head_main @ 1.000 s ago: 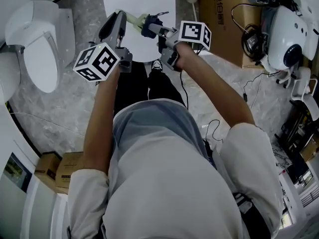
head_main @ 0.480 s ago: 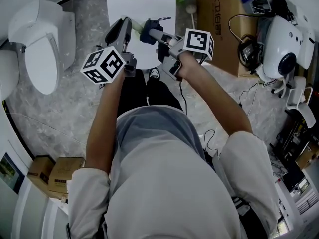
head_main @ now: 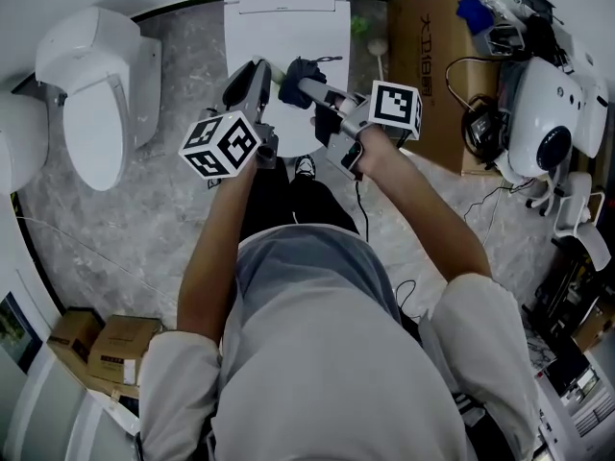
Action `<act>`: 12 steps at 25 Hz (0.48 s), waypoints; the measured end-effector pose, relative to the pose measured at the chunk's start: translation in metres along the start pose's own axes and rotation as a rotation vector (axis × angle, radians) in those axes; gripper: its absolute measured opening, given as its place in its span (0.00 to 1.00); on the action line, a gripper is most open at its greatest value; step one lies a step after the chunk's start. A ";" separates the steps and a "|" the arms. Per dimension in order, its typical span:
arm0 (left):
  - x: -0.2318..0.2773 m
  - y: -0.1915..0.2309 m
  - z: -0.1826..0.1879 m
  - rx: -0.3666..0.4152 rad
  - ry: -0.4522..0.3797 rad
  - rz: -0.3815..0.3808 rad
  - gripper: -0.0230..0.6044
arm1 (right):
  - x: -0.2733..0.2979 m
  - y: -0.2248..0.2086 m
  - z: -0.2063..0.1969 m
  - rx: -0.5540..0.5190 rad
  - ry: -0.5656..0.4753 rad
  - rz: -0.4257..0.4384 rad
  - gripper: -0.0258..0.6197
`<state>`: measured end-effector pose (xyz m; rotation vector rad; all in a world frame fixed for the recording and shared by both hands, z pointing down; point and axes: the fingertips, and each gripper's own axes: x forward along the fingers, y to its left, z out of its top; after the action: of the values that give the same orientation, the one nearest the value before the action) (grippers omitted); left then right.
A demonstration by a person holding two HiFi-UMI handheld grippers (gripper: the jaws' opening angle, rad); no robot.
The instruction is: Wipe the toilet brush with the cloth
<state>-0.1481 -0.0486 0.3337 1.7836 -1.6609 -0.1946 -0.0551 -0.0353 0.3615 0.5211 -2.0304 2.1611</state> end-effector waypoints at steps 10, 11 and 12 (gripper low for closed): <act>-0.015 -0.007 -0.001 0.088 -0.006 0.043 0.04 | -0.015 0.020 0.006 -0.067 -0.025 0.033 0.16; -0.017 -0.007 0.000 0.095 -0.010 0.046 0.04 | -0.016 0.023 0.006 -0.077 -0.027 0.047 0.16; -0.020 -0.008 0.001 0.101 -0.018 0.047 0.04 | -0.018 0.025 0.005 -0.090 -0.026 0.051 0.16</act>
<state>-0.1457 -0.0312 0.3215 1.8192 -1.7513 -0.1074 -0.0460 -0.0399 0.3324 0.4935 -2.1659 2.0900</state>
